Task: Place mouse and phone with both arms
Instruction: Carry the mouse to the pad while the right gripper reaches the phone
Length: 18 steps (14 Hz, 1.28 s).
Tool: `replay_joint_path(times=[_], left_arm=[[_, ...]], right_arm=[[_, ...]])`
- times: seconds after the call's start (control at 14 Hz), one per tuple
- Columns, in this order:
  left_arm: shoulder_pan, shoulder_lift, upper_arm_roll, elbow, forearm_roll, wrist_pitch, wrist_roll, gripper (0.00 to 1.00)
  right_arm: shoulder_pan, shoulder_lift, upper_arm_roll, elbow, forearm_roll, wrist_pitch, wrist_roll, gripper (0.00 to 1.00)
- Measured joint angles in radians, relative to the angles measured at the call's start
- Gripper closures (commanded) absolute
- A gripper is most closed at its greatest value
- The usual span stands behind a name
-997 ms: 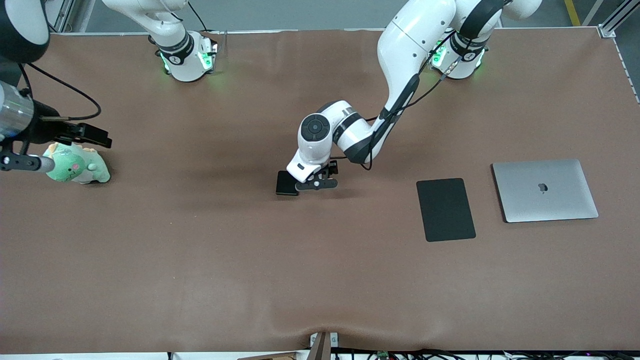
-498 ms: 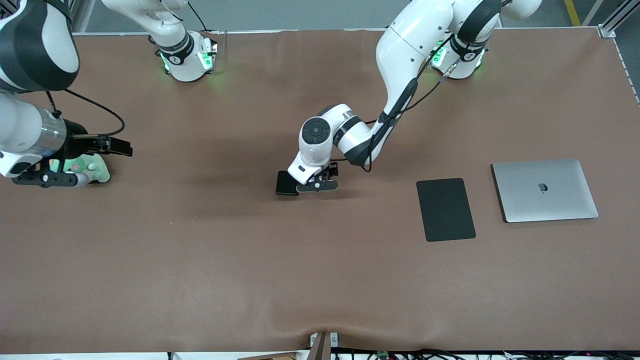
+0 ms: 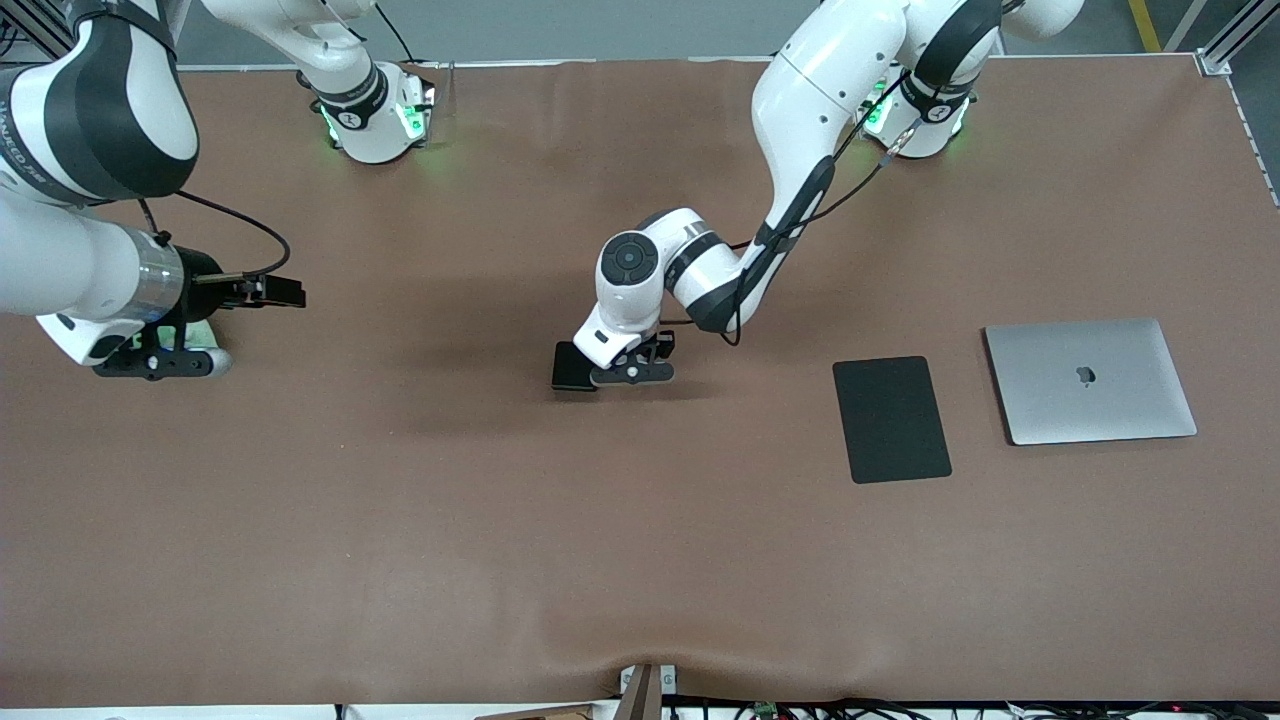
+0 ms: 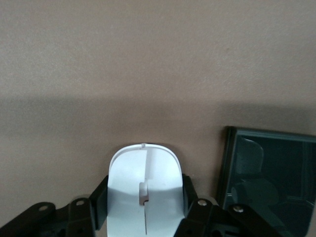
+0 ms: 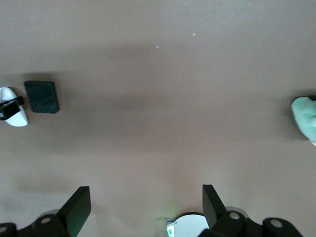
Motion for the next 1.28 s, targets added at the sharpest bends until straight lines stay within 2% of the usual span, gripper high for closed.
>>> replay_joint_path(times=[0.21, 0.43, 0.78, 1.0, 1.28], left_arm=[[0.008, -0.016, 0.005, 0.018, 0.000, -0.002, -0.001, 1.00], [0.046, -0.068, 0.011, 0.027, 0.000, -0.034, -0.006, 1.00], [0.125, -0.185, 0.003, 0.018, 0.000, -0.208, 0.000, 1.00], [0.195, -0.252, -0.036, -0.062, 0.000, -0.235, 0.085, 1.00], [0.347, -0.333, -0.116, -0.170, 0.000, -0.239, 0.157, 1.00]], right_arm=[[0.001, 0.012, 0.000, -0.009, 0.065, 0.013, 0.001, 0.00], [0.020, 0.019, 0.000, -0.027, 0.080, 0.049, 0.001, 0.00], [0.125, 0.020, 0.002, -0.093, 0.083, 0.172, 0.077, 0.00], [0.179, 0.021, 0.002, -0.156, 0.083, 0.268, 0.148, 0.00], [0.261, 0.022, 0.003, -0.240, 0.083, 0.417, 0.258, 0.00]])
